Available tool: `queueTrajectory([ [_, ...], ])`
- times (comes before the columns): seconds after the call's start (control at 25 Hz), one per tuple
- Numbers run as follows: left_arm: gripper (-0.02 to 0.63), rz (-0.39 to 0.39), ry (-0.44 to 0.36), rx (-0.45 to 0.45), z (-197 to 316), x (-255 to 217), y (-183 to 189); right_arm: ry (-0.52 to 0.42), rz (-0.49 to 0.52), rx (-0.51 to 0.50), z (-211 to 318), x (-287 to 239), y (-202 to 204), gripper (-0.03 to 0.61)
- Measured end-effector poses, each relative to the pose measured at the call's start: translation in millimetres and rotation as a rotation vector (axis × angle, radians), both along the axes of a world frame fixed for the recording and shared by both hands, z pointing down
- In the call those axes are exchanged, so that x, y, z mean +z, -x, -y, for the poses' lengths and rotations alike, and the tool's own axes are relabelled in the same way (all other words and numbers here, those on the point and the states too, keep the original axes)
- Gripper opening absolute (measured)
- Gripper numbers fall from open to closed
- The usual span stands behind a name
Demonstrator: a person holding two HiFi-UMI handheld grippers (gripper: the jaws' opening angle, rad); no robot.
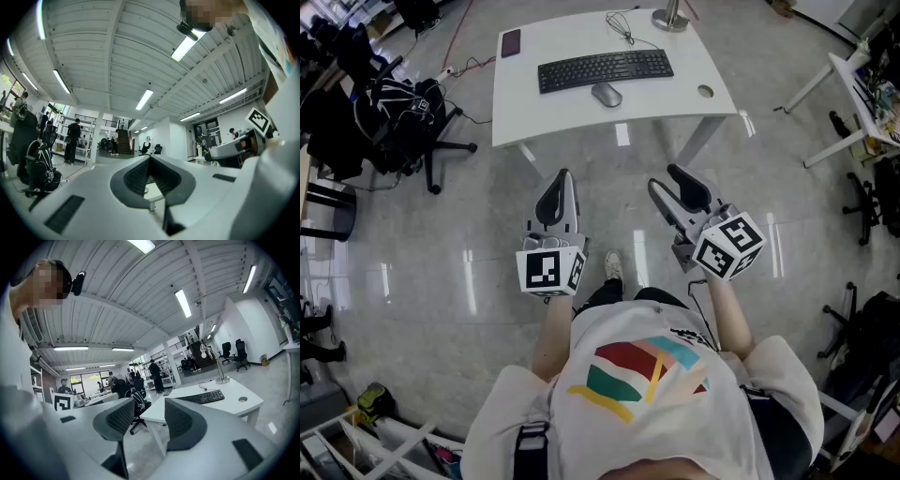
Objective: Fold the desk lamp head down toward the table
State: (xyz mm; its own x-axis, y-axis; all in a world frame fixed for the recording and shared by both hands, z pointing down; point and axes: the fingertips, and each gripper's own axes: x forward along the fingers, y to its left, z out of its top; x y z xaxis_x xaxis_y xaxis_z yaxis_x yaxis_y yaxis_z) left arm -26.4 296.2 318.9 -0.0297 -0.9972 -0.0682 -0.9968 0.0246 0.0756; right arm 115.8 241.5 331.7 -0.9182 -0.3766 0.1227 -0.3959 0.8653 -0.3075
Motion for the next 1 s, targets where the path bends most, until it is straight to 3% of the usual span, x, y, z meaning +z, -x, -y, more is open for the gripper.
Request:
queueTrajectory([
  [0.24,0.044,0.017,-0.003,-0.023,76,-2,55,-0.031,-0.036,0.022,83,7,57,0.193],
  [0.36,0.044,0.026,0.011,-0.044,107,4,68,-0.057,-0.07,0.026,124,15,76,0.291],
  [0.6,0.072,0.022,-0.018,-0.064,185,13,89,-0.011,-0.083,-0.031,207,36,121,0.291],
  [1.0,0.077,0.012,0.066,-0.135,306,57,119,0.068,-0.343,-0.188,304,121,172,0.291],
])
